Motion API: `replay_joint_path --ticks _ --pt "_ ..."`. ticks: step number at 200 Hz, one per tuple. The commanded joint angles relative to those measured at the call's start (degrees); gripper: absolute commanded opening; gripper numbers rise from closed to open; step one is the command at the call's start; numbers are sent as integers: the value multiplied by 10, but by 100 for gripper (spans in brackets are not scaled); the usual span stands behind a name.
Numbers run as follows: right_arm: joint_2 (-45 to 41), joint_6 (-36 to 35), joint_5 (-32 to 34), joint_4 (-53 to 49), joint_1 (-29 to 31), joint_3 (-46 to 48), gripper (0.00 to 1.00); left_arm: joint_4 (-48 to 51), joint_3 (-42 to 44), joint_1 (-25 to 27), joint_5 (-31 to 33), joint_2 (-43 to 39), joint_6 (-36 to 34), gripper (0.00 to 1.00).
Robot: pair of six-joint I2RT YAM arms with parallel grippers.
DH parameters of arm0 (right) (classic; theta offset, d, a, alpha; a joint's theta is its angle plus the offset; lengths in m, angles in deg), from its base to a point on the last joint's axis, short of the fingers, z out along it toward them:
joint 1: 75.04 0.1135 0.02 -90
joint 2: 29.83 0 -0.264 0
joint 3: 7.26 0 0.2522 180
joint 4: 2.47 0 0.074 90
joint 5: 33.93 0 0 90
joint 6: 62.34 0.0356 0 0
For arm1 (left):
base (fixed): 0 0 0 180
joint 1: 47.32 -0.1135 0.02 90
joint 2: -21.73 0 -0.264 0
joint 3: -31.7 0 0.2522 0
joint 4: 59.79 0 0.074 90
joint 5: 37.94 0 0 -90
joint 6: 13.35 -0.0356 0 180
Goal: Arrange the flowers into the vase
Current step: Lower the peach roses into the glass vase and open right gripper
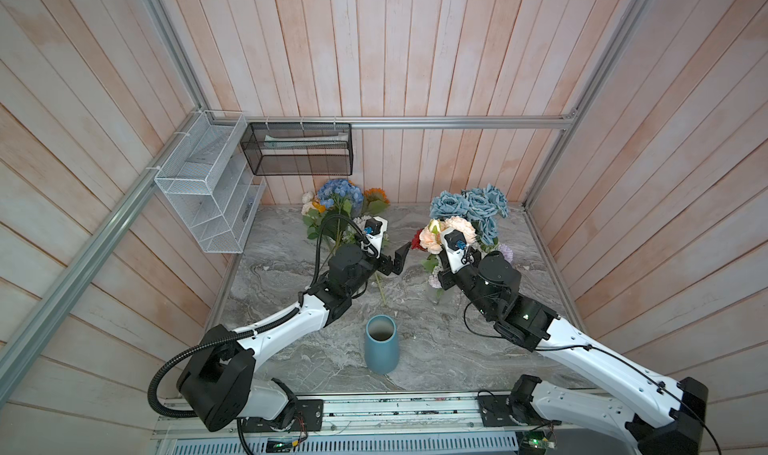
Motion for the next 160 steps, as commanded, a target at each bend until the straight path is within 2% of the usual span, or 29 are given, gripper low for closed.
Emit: replay_joint_path --ticks 1,8,30,61,119,160 --pt "-8 15 -15 -34 -4 -9 27 -1 3 -2 3 -14 5 100" --pt "-11 19 -21 -35 -4 -11 35 -1 3 -2 3 -14 5 100" --pt "-21 27 -37 -39 -4 -15 51 1 4 -2 4 -17 4 100" --pt "-47 50 -55 -63 -3 -14 64 1 7 -2 8 -20 3 100" --pt "-164 133 -88 -130 -4 -6 78 8 9 -16 3 -26 23 100" --pt "-254 225 -112 -184 -4 45 79 11 13 -27 -1 -28 51 100"
